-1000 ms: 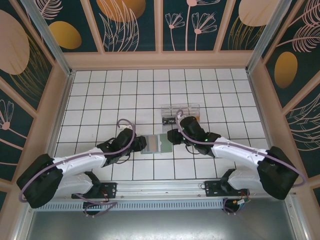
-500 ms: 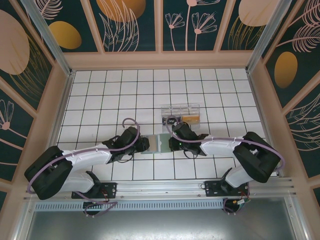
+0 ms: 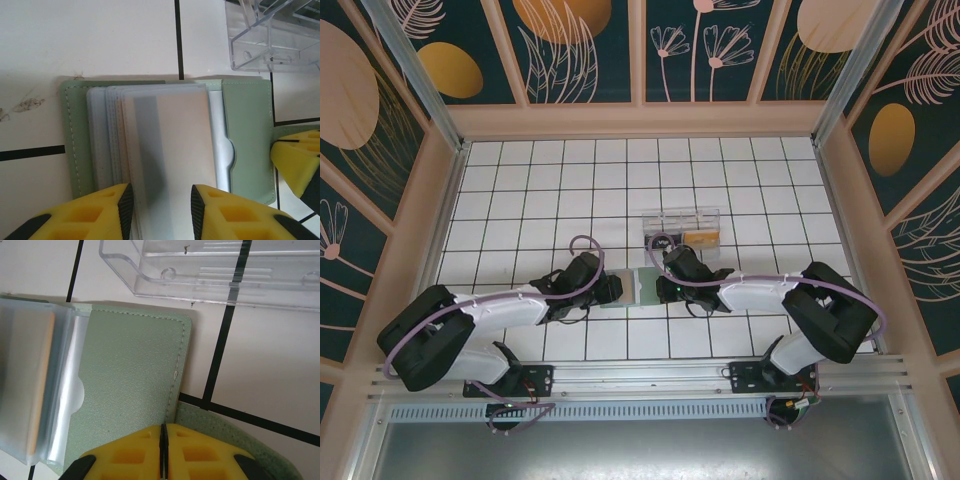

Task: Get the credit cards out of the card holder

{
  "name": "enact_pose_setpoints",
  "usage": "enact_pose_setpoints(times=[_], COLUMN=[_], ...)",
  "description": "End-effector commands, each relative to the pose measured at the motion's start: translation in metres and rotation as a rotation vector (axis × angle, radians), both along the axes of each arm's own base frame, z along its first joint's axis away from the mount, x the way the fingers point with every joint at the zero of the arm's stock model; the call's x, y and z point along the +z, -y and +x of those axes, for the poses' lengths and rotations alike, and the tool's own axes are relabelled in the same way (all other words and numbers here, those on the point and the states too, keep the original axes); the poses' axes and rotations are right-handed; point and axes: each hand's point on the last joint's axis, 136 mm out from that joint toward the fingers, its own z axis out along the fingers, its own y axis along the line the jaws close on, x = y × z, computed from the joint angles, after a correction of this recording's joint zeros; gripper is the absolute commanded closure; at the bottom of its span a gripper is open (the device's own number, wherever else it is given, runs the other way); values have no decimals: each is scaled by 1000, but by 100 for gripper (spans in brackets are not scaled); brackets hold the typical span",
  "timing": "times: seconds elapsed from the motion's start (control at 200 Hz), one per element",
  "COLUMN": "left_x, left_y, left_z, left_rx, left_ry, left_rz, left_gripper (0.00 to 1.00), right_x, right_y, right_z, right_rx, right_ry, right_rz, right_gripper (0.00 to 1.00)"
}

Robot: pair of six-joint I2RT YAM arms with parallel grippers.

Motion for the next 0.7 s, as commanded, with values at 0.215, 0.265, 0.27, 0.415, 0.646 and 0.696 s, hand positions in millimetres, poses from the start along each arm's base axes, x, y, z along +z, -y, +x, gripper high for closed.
enact_pose_setpoints(times=[0.215, 0.265, 0.27, 0.415, 0.646, 0.696], left_x=[1, 2, 2, 11, 33, 36], left_y=[7, 12, 12, 25, 35, 37], left_z=[3, 2, 2, 2, 2, 2], left_rx=[-9, -24, -24, -64, -103, -110], left_ry=[-13, -15, -15, -2, 49, 55], left_rz=[-11, -28, -29, -97, -179, -192], left_gripper=[60, 59, 59, 55, 47, 46], right_x=[-4, -4, -4, -4, -5, -6], right_y=[-6, -6, -6, -8, -7, -7], right_z=[-1, -1, -1, -1, -2, -2], right_rx=[-2, -1, -2, -1, -3, -3], right_ry=[-10, -12, -11, -13, -15, -17], right_rz=[-13, -14, -14, -12, -16, -18], right_gripper=[88, 88, 88, 88, 88, 88])
